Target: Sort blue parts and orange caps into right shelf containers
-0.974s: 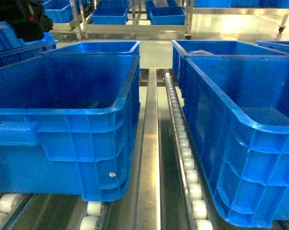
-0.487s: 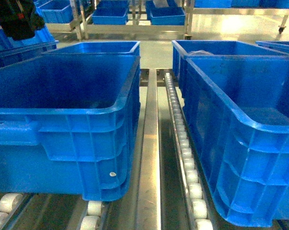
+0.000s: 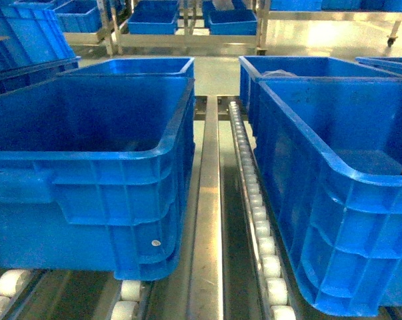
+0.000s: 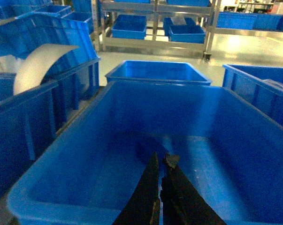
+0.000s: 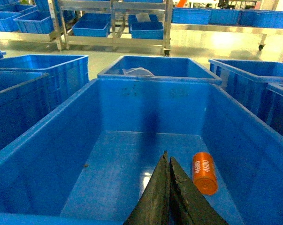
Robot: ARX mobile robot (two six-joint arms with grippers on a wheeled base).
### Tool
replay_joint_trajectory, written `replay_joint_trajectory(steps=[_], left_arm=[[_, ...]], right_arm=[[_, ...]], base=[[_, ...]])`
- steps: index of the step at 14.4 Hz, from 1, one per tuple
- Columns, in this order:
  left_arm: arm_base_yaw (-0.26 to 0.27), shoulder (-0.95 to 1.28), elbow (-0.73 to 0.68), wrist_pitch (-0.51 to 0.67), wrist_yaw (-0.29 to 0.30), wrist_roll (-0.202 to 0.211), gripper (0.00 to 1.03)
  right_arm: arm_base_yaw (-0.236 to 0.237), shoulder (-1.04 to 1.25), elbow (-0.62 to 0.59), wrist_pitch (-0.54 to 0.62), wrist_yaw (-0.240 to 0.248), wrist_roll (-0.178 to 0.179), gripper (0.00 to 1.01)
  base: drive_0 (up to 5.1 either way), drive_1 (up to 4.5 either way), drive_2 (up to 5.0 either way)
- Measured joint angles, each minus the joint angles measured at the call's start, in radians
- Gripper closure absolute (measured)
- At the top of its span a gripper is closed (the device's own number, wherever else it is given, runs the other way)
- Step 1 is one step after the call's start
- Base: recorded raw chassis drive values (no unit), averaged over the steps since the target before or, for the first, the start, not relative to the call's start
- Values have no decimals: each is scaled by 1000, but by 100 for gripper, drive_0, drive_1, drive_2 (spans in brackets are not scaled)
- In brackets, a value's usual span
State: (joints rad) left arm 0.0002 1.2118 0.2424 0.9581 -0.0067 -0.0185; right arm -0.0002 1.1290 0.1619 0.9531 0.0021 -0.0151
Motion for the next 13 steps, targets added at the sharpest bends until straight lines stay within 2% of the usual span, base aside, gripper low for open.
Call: replay_joint_trajectory(steps=[1,4,6,13], left_arm=[[3,-48,-32,-14,0,1,101],[0,-190,-115,-78,6,2,101],[0,-231,-178,-53,6,2,101],[0,-620,-232,-380,6,2,101]], right_arm=[[0,-18,-37,60,0,2,100],[0,-150,-109,-49,0,4,100],[0,-274,-126,-144,0,4,100],[0,-635,-149,-465,0,4,100]], base=[[0,0,0],[0,0,0],[0,0,0],[0,0,0]])
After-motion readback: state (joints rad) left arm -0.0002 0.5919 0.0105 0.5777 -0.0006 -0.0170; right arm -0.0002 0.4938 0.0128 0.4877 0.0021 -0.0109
